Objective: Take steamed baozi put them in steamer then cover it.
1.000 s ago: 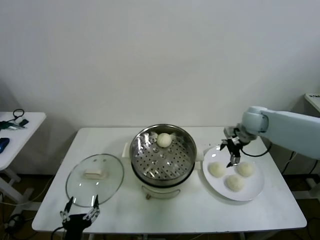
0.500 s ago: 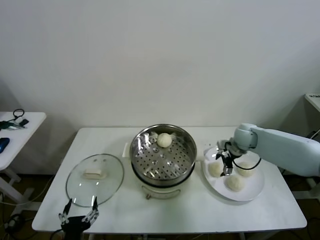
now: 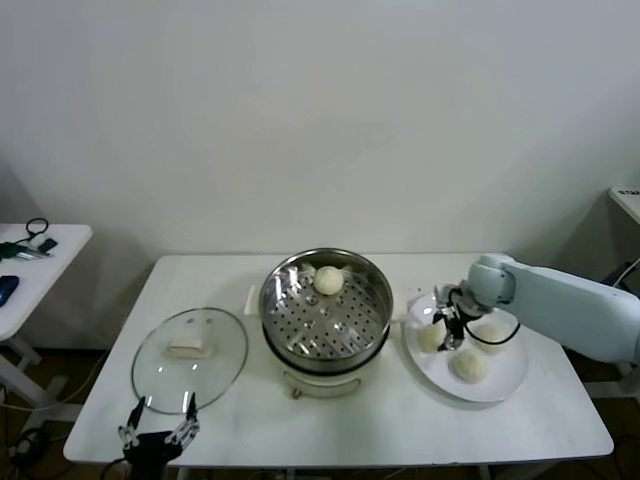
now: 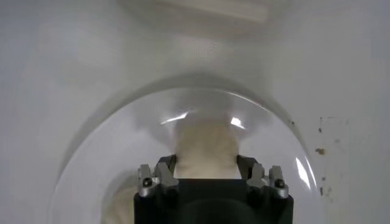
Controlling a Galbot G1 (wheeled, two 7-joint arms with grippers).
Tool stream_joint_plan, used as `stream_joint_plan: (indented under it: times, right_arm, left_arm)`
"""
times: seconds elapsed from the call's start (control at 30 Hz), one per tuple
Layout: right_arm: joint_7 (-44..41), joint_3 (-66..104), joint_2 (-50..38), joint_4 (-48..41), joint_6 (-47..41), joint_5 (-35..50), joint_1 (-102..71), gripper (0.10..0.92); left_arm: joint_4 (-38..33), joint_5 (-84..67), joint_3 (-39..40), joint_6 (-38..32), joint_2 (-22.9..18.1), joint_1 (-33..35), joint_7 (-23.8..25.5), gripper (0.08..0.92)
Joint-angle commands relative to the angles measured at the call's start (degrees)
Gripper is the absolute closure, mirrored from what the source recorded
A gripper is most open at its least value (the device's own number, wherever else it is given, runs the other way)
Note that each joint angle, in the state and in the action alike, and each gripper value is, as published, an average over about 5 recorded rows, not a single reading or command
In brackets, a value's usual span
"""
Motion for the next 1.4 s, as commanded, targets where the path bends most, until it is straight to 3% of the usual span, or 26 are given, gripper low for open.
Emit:
stream_joint_plan:
  times: [0.03, 0.43, 0.73, 1.03, 1.4]
  right_arm:
    - [-1.32, -3.33, -0.55, 0.69, 0.28, 3.3, 7.31, 0.376]
    - [-8.32, -26.36, 4.14, 9.03, 3.46, 25.96, 49.46, 0.389]
    - [0.22, -16.92, 16.02, 19.05, -5.97, 42.33, 50.44, 0.389]
    - [7.14, -13.1, 26.77, 16.67, -11.27, 40.79, 35.85, 0.389]
    - [10.26, -13.97, 30.49, 8.49, -13.53, 31.06, 22.77, 0.389]
  left_arm:
    - [-0.08, 0.08, 0.12, 0.0, -0.03, 0.02, -0.05, 0.177]
    - [-0.49, 0.26, 1.06, 0.14, 0.49, 0.08, -0.06, 0.177]
    - [-0.79, 0.51, 1.88, 0.27, 1.02, -0.09, 0.01, 0.177]
    - [-2.06, 0.0, 1.22, 0.77, 1.39, 0.28, 0.21, 0.177]
    - [-2.02, -0.19, 0.83, 0.55, 1.52, 0.75, 0.05, 0.177]
